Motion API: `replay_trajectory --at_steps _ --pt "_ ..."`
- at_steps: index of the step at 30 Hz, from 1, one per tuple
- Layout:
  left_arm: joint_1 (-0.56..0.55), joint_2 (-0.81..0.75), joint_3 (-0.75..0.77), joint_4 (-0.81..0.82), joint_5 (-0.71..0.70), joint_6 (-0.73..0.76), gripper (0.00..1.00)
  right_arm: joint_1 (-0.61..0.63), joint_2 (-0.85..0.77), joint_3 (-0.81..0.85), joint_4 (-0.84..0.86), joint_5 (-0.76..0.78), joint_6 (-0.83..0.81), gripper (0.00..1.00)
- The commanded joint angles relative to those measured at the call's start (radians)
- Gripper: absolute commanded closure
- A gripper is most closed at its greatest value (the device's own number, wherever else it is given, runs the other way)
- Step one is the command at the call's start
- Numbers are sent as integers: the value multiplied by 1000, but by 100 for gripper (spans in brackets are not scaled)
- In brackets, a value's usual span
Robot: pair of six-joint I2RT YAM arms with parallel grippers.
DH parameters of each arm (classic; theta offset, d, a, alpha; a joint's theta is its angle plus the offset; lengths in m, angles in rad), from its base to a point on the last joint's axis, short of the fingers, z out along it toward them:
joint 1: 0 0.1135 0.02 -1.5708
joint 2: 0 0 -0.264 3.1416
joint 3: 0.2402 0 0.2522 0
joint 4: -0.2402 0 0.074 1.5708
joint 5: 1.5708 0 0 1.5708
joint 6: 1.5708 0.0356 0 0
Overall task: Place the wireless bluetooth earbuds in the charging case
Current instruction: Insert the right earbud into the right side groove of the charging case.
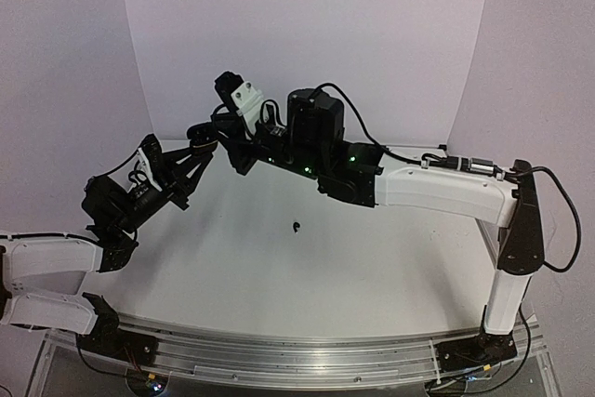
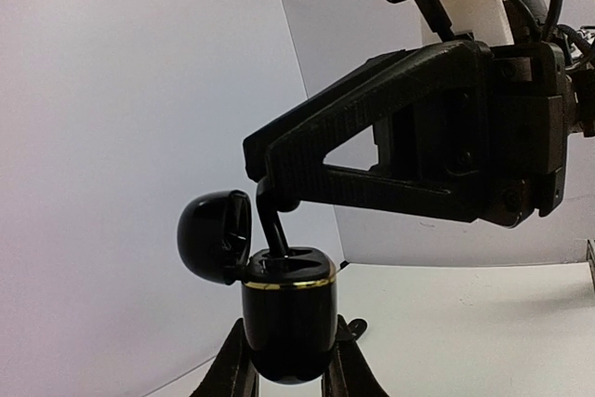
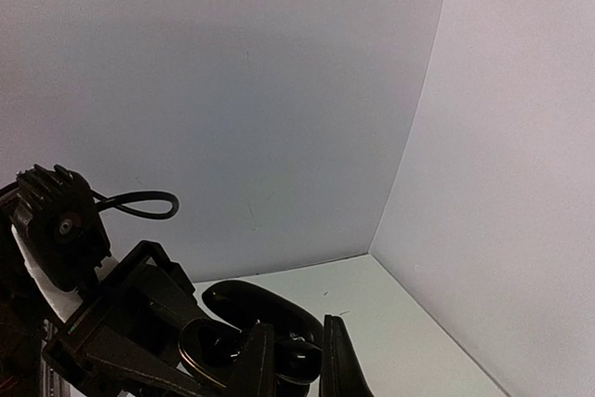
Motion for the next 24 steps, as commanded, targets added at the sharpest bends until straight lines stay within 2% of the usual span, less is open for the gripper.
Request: replay_trajectory --at_steps 1,16,24 --pt "-6 -12 29 33 5 -5 100 17 13 7 33 -24 -73 100" --pt "-5 -22 38 23 -16 -38 100 36 -13 -79 66 -31 -192 100" --pt "-5 -24 38 25 -12 -38 100 36 -19 -95 76 -42 -198 92"
